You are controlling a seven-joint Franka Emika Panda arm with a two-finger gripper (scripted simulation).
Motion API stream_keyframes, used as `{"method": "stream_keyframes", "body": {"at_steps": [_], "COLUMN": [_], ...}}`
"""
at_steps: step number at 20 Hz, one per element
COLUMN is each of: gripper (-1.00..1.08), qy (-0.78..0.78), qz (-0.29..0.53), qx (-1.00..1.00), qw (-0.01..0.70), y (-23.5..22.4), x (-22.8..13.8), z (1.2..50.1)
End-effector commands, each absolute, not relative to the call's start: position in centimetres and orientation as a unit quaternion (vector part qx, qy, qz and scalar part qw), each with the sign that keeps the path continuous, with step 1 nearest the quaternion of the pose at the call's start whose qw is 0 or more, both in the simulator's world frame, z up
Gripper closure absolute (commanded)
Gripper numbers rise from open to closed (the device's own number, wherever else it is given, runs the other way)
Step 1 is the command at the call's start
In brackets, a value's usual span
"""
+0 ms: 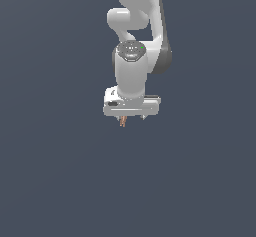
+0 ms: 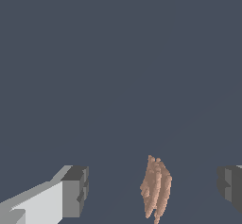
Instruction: Pick up the object and move it to a goal position.
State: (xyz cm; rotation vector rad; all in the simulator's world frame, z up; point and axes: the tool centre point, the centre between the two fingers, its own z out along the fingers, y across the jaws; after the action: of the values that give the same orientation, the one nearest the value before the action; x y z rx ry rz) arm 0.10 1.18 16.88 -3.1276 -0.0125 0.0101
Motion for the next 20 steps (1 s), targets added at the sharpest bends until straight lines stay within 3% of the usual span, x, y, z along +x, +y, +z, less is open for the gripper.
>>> {"method": "stream_keyframes", "body": {"at_steps": [1,10,20], "gripper": [-0.92,-0.92,-0.92], "qy": [-0.004,0.027,0.034], "qz": [0.003,-0.017,-0.015], "qx": [-1.000,-0.999,-0.999], "qw": [0.007,-0.003,-0.002], "y": [1.2,-2.7,-2.7], "x": [0.1,1.2,0.4], "z": [16.9,18.5,17.6]}}
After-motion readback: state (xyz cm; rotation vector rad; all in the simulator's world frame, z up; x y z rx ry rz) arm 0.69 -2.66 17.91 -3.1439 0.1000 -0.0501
